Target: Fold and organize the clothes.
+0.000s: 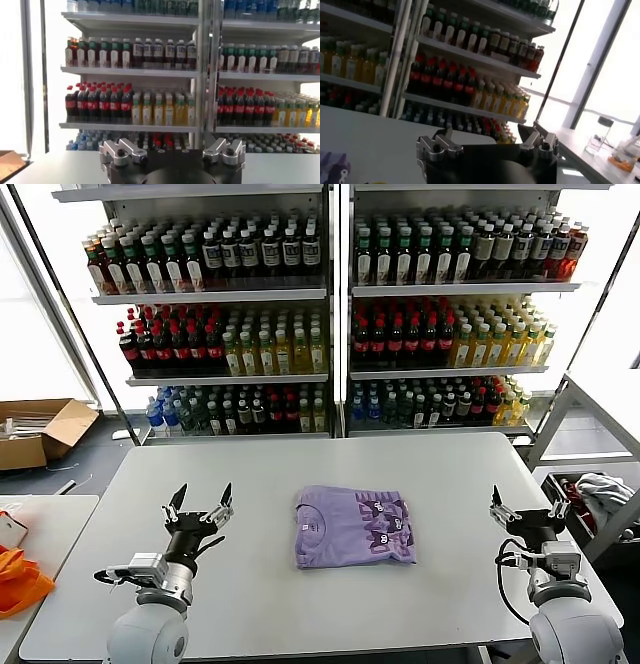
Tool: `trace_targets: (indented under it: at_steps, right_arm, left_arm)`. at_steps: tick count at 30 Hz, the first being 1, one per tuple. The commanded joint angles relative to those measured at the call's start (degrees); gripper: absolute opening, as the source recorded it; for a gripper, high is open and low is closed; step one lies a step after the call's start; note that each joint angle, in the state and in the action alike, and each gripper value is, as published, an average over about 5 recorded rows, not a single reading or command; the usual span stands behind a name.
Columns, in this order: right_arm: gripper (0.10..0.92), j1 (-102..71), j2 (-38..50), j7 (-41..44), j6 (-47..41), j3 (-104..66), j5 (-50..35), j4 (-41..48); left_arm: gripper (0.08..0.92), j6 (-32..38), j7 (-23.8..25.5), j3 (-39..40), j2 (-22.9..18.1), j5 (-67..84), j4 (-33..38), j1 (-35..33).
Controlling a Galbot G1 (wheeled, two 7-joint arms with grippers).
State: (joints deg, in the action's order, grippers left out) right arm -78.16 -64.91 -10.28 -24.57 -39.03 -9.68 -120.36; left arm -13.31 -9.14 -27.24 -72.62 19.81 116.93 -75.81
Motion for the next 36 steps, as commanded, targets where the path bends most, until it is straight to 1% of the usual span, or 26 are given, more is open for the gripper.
trace_targets:
  at_steps: [1,7,13,36]
  right_arm:
    - [0.823,0.8,0.0,0.5,-0.6,0.6,0.2,0.5]
    - [0.823,0.5,0.5,0.4,-1.2,0.5,-0.5,0.3]
    - [0.823,-0.3,0.4,0.1,-1.1,0.4,-0.5,0.2]
    - [0.823,-0.6,0.4,0.1,-0.9,1.0,-0.5,0.0]
  left_arm:
    - [0.823,-0.2,0.9,0.8,-2.8,-2.7,3.3,-1.1]
    - [0.823,-0.3,1.2,0.7,-3.2,-4.3,4.1,-0.9]
    - [0.823,-1.5,2.8,0.4,-3.4,-9.1,5.2,-1.8]
    - [0.823,-1.8,3.7,-0.1,-3.3,-9.7,5.6,-2.6]
